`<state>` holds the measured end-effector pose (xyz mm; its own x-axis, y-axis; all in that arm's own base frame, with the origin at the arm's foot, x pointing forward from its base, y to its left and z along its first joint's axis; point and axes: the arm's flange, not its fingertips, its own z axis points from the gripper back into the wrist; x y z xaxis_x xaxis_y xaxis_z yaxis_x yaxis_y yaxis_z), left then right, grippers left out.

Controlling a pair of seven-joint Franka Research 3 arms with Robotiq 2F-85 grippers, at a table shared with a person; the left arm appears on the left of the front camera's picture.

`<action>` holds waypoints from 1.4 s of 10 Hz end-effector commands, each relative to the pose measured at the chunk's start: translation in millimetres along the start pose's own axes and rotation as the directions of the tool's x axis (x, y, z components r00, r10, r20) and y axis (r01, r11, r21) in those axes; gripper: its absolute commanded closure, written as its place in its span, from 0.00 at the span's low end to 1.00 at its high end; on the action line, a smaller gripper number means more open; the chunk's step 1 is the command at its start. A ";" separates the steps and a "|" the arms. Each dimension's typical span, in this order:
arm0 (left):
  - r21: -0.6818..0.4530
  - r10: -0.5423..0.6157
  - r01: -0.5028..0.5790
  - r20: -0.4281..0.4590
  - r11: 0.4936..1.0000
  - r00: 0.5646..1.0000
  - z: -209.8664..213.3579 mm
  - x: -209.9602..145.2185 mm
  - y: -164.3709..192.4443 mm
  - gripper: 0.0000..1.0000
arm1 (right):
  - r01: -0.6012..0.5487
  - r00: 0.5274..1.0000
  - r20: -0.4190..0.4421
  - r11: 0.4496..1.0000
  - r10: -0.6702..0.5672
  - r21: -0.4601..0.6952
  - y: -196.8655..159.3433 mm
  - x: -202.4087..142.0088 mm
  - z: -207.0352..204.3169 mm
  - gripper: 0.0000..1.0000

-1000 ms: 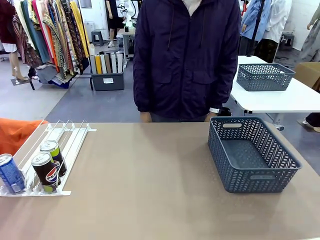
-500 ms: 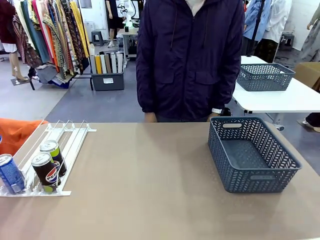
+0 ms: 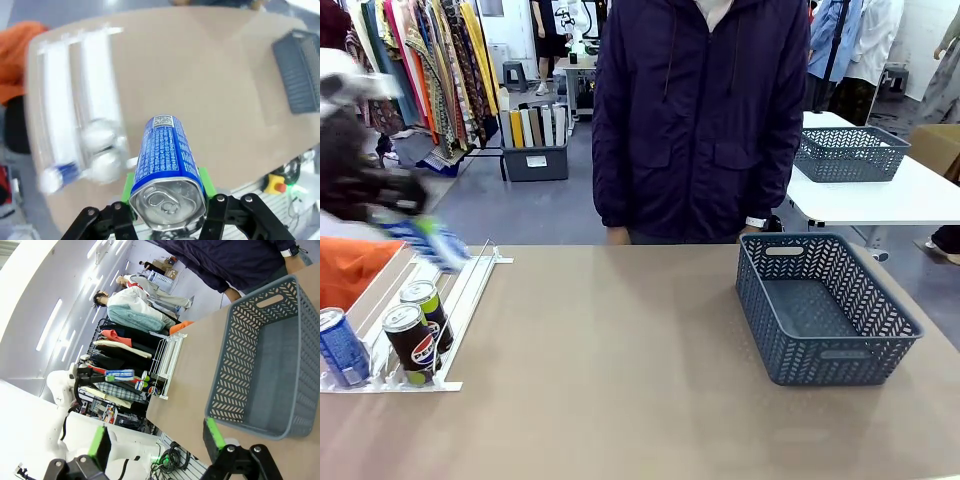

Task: Retrieve and store the cans from the dispenser.
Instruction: Pick up one can from the Automatic Can Dispenser and place it in the middle of the table.

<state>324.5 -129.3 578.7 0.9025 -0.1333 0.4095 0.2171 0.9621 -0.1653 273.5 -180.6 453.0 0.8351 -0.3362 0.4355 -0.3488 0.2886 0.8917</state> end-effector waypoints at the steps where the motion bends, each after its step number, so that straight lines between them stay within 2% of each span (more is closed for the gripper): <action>1: 0.006 -0.106 0.108 -0.117 0.994 0.987 -59.8 50.8 -74.6 1.00 | -0.021 1.000 0.023 1.000 0.020 0.020 2.4 4.4 -1.0 0.00; 3: 0.053 -0.169 0.179 -0.156 0.982 0.973 -125.7 49.0 -150.1 1.00 | -0.021 1.000 0.023 1.000 0.020 0.020 2.4 4.4 -1.0 0.00; 4: 0.080 -0.222 0.238 -0.166 0.968 0.961 -163.3 36.5 -188.0 1.00 | -0.021 1.000 0.023 1.000 0.020 0.020 2.4 4.4 -1.0 0.00; 7: 0.055 -0.288 0.313 -0.270 0.948 0.919 -216.8 16.2 -208.0 1.00 | -0.021 1.000 0.023 1.000 0.020 0.020 2.4 4.4 -1.0 0.00; 12: 0.000 -0.319 0.345 -0.380 0.939 0.868 -230.9 12.4 -208.9 1.00 | -0.021 1.000 0.023 1.000 0.020 0.020 2.4 4.4 -1.0 0.00; 13: 0.006 -0.325 0.355 -0.387 0.935 0.863 -232.5 11.7 -209.2 0.67 | -0.021 1.000 0.023 1.000 0.020 0.020 2.4 4.4 -1.0 0.00; 14: 0.004 -0.325 0.353 -0.380 0.935 0.866 -231.2 12.4 -210.9 0.10 | -0.021 1.000 0.023 1.000 0.020 0.020 2.4 4.4 -1.0 0.00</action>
<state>372.0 -387.6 403.8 0.8595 -0.5065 0.0683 0.5073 0.8617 0.0059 273.5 -180.6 453.2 0.8351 -0.3363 0.4354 -0.3485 0.2889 0.8916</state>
